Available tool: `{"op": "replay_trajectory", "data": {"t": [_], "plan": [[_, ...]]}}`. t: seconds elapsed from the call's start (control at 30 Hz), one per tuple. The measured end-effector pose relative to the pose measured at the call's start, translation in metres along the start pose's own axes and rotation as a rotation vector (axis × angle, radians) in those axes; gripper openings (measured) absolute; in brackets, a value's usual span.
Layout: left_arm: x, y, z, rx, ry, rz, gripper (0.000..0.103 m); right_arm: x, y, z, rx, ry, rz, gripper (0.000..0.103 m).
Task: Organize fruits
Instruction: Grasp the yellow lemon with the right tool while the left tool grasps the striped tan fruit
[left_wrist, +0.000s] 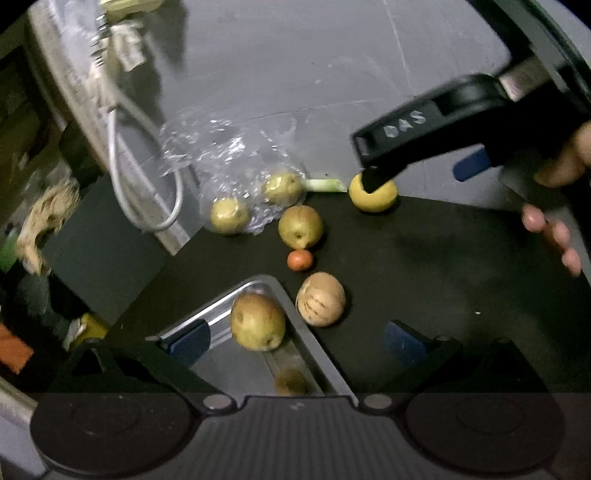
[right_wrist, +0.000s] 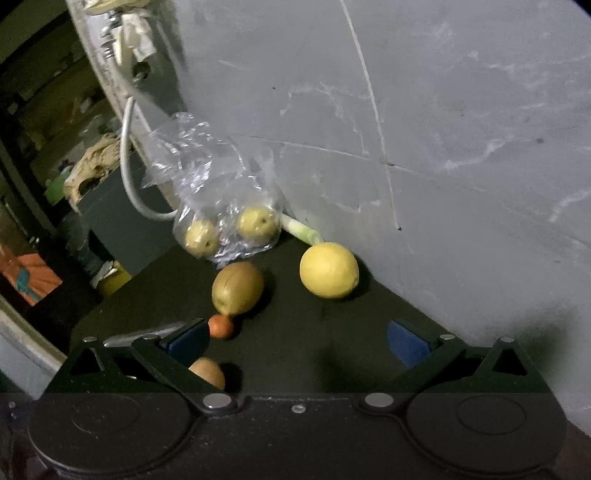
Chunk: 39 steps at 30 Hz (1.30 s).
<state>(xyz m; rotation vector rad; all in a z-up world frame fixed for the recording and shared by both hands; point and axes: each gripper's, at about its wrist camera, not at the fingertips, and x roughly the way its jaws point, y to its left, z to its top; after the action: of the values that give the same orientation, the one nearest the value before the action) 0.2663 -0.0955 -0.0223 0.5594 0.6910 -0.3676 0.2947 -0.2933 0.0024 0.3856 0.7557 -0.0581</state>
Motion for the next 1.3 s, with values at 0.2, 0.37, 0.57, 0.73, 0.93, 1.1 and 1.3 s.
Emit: {"op": "replay_trajectory", "data": {"t": [0.2,0.37,0.57,0.73,0.93,1.1,1.3], "plan": [[0.037,0.002,0.007,0.133,-0.006,-0.009,0.102,0.037,0.001,0.008,0.061,-0.003,-0.030,0.102],[0.060,0.002,0.015,0.195,-0.009,-0.033,0.099,0.067,-0.002,0.016,0.146,-0.020,-0.082,0.102],[0.084,0.000,0.020,0.202,0.023,-0.092,0.093,0.091,-0.006,0.022,0.251,-0.031,-0.138,0.096],[0.095,-0.003,0.017,0.192,0.058,-0.148,0.087,0.102,-0.004,0.021,0.253,-0.034,-0.151,0.091],[0.098,-0.010,0.017,0.219,0.062,-0.171,0.079,0.113,-0.009,0.024,0.271,-0.022,-0.188,0.084],[0.106,-0.017,0.019,0.251,0.110,-0.140,0.066,0.119,-0.008,0.023,0.244,-0.024,-0.221,0.079],[0.109,-0.013,0.022,0.210,0.132,-0.153,0.056,0.125,-0.010,0.024,0.251,-0.013,-0.229,0.073]]}}
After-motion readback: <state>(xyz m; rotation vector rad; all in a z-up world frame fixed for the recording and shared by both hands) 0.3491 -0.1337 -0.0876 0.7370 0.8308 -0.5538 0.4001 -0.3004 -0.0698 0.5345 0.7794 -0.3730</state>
